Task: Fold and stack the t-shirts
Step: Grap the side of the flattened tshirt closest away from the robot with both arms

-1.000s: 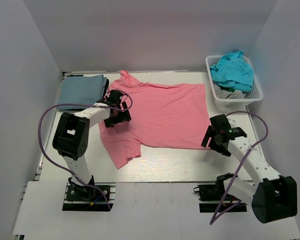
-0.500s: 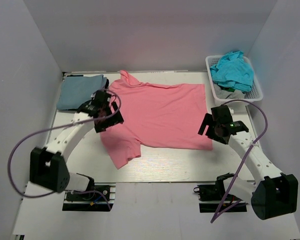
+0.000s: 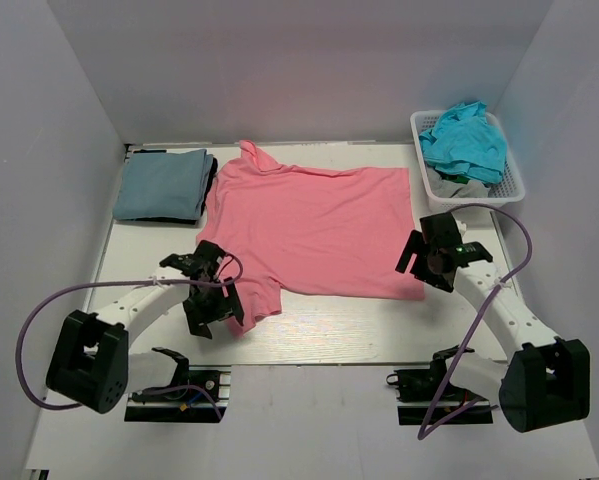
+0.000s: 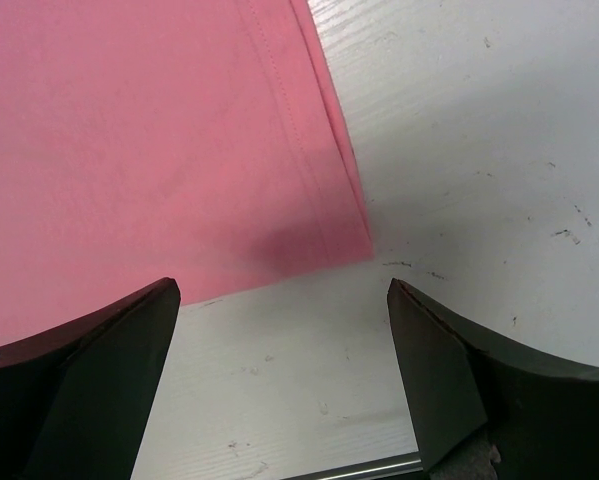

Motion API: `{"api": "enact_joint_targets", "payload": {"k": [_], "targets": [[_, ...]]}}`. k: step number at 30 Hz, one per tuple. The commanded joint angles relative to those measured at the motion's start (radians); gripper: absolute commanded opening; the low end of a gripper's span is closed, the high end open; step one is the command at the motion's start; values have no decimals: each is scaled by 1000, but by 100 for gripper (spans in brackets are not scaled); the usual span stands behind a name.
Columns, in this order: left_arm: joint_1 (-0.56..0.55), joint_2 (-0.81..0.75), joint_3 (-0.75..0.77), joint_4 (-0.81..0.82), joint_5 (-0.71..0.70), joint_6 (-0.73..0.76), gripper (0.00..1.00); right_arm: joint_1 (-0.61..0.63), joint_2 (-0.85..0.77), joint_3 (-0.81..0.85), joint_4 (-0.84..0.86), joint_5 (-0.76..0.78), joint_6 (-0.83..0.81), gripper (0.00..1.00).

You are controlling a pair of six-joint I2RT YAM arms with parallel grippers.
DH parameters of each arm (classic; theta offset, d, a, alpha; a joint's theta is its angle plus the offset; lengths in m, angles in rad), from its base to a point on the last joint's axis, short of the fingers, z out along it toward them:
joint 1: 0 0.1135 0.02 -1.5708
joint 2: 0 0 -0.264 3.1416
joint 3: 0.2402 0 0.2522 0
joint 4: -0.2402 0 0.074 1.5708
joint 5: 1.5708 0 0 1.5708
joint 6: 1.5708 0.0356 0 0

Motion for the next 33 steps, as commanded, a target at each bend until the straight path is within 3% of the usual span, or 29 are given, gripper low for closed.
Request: {"api": "enact_joint_targets", "payload": {"k": [1, 7, 10, 15, 17, 25, 32, 33], "targets": [[-30, -9, -42, 79, 87, -36, 89, -10, -5, -19, 19, 12, 28, 90], [-80, 46, -74, 179, 44, -83, 88, -19, -27, -79, 40, -37, 42, 90], [-93, 82, -85, 246, 25, -126, 82, -24, -31, -99, 60, -73, 42, 90], [-102, 160, -38, 210, -94, -146, 71, -25, -41, -102, 43, -86, 29, 90], [-102, 185, -37, 220, -94, -146, 61, -28, -53, -111, 40, -87, 29, 90], [-120, 266, -8, 230, -156, -166, 53, -35, -67, -128, 36, -107, 34, 90], [-120, 342, -8, 297, -113, -166, 31, -36, -77, -149, 20, -117, 20, 90], [-120, 352, -8, 306, -104, -157, 19, -38, -81, -153, 20, -121, 14, 90]]}}
